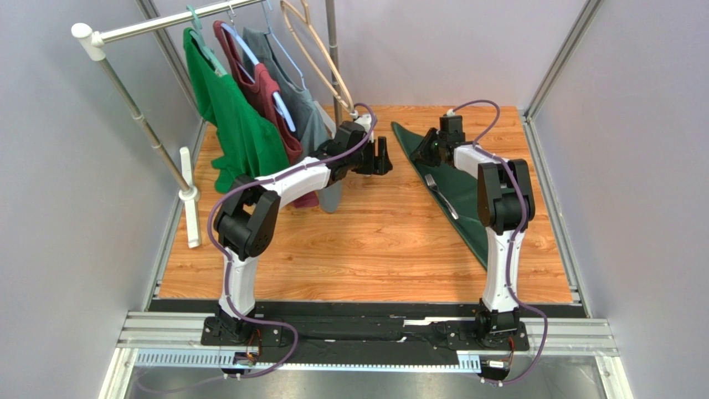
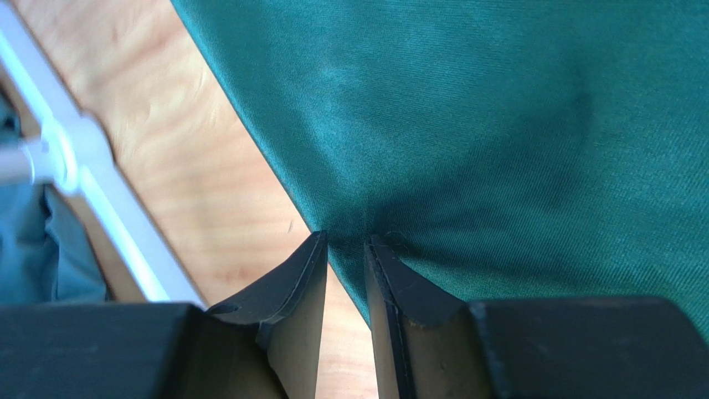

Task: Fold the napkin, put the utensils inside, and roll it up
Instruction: Fold the napkin

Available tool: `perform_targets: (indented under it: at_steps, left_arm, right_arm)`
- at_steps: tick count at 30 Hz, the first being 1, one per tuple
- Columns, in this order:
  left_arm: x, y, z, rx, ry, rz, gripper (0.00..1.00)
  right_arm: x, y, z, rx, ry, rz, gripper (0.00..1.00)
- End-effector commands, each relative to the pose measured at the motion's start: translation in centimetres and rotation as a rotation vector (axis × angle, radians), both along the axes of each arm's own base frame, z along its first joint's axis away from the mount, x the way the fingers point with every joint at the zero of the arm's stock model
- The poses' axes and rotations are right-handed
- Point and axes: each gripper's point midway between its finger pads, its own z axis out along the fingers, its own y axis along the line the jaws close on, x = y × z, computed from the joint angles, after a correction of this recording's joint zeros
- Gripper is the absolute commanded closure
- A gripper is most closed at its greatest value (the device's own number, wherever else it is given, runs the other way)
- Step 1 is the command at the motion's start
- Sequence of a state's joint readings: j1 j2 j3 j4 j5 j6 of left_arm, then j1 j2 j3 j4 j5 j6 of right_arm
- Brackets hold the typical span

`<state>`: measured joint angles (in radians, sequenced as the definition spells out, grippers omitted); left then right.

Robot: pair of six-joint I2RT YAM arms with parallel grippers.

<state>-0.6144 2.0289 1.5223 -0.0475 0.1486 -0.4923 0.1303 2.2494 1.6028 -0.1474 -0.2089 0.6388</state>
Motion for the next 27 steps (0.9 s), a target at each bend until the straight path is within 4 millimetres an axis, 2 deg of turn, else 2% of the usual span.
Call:
perform_targets:
  at_steps: [1, 6, 7, 8, 10, 11, 12, 14, 16, 17, 19, 20, 22, 23, 24, 25, 26, 27]
  left_arm:
    - [0.8, 0.3, 3.4, -0.048, -0.065, 0.025, 0.27]
    - [2.4, 0.5, 3.0, -0.06, -0.052, 0.06, 0.27]
    - [2.9, 0.7, 3.1, -0.063, -0.053, 0.072, 0.27]
    - [3.4, 0.8, 2.4, -0.057, -0.044, 0.082, 0.27]
    - [4.7, 1.0, 2.8, -0.067, -0.057, 0.114, 0.27]
    - [5.2, 0.9, 2.1, -0.062, -0.056, 0.123, 0.27]
    - [6.0, 0.9, 2.5, -0.071, -0.071, 0.149, 0.27]
    - [6.9, 1.1, 1.2, -0.061, -0.057, 0.186, 0.27]
    - [8.0, 0.7, 1.5, -0.102, -0.057, 0.221, 0.28]
    - [8.4, 0.6, 0.3, -0.1, -0.046, 0.236, 0.28]
    - [9.2, 0.4, 0.3, -0.109, -0.046, 0.255, 0.28]
    - [9.3, 0.3, -0.8, -0.099, -0.031, 0.26, 0.28]
    - [10.3, 0.5, -0.8, -0.109, -0.044, 0.294, 0.29]
    - [10.5, 0.2, -1.8, -0.114, -0.026, 0.288, 0.3]
    - [11.1, 0.1, -1.4, -0.133, -0.029, 0.297, 0.3]
    - [11.3, 0.0, -1.6, -0.135, -0.025, 0.3, 0.3]
    - [11.4, 0.0, -2.6, -0.133, 0.0, 0.31, 0.3]
    - [12.0, 0.1, -2.2, -0.148, -0.007, 0.319, 0.31]
  right_arm:
    - [-4.6, 1.5, -2.4, 0.0, 0.127, 0.055, 0.7]
    - [-6.5, 2.2, -2.3, 0.009, 0.135, 0.082, 0.7]
    - [-6.6, 2.4, -2.1, 0.01, 0.129, 0.087, 0.7]
    - [-6.7, 2.5, -1.7, 0.015, 0.123, 0.091, 0.7]
    - [-6.8, 2.7, -1.3, 0.018, 0.111, 0.099, 0.7]
    - [-6.8, 3.0, -1.0, 0.025, 0.104, 0.108, 0.7]
    - [-6.7, 3.1, -0.4, 0.031, 0.09, 0.113, 0.69]
    - [-6.6, 3.3, 0.5, 0.048, 0.064, 0.119, 0.69]
    - [-6.7, 3.7, 1.9, 0.062, 0.033, 0.136, 0.69]
    - [-6.8, 3.8, 2.4, 0.063, 0.023, 0.144, 0.69]
    - [-6.9, 4.1, 4.5, 0.071, -0.024, 0.156, 0.69]
    - [-7.3, 4.1, 4.6, 0.071, -0.026, 0.157, 0.69]
    - [-7.7, 3.9, 6.9, 0.072, -0.074, 0.153, 0.68]
    - [-8.0, 3.7, 7.4, 0.067, -0.081, 0.149, 0.68]
    - [-8.2, 3.7, 8.1, 0.067, -0.093, 0.148, 0.68]
    - [-8.5, 3.6, 9.6, 0.071, -0.124, 0.149, 0.68]
    - [-8.8, 3.6, 10.2, 0.073, -0.133, 0.15, 0.68]
    - [-9.2, 3.4, 10.4, 0.073, -0.137, 0.151, 0.68]
